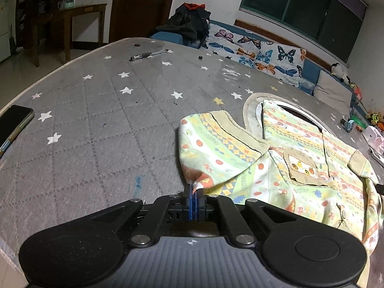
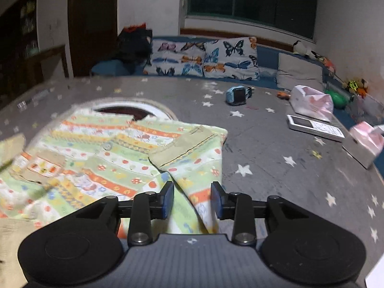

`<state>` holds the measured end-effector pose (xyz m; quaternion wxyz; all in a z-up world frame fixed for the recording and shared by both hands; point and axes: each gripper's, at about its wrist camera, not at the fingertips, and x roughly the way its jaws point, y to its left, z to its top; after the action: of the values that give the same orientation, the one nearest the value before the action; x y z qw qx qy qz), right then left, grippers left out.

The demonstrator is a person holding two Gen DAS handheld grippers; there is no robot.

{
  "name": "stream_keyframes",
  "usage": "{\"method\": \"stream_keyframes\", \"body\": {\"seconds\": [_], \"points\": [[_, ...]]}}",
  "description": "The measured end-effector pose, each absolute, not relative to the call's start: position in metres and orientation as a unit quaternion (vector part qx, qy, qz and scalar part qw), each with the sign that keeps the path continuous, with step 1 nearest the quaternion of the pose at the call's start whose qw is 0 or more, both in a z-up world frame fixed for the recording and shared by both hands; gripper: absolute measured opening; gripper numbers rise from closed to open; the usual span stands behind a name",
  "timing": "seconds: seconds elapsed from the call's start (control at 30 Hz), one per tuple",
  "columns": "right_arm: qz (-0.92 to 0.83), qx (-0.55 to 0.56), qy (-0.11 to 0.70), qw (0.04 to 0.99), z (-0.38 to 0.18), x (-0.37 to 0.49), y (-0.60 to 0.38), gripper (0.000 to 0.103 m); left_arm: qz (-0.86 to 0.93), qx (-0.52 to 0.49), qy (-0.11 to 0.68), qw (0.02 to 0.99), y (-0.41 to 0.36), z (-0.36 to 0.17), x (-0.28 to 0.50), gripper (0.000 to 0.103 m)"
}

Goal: Fold clothes

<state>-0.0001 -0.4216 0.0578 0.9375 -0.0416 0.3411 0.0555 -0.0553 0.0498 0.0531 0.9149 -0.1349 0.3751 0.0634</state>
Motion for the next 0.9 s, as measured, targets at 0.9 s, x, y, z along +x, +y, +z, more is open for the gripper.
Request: {"method": "stream_keyframes", "body": {"seconds": [0.9], "points": [[-0.140, -0.006, 0.311, 0.940, 0.065, -0.116, -0.525, 0.033, 0.059, -0.108, 0.381, 0.916, 0.047, 0.057, -0.056, 0.006]]}}
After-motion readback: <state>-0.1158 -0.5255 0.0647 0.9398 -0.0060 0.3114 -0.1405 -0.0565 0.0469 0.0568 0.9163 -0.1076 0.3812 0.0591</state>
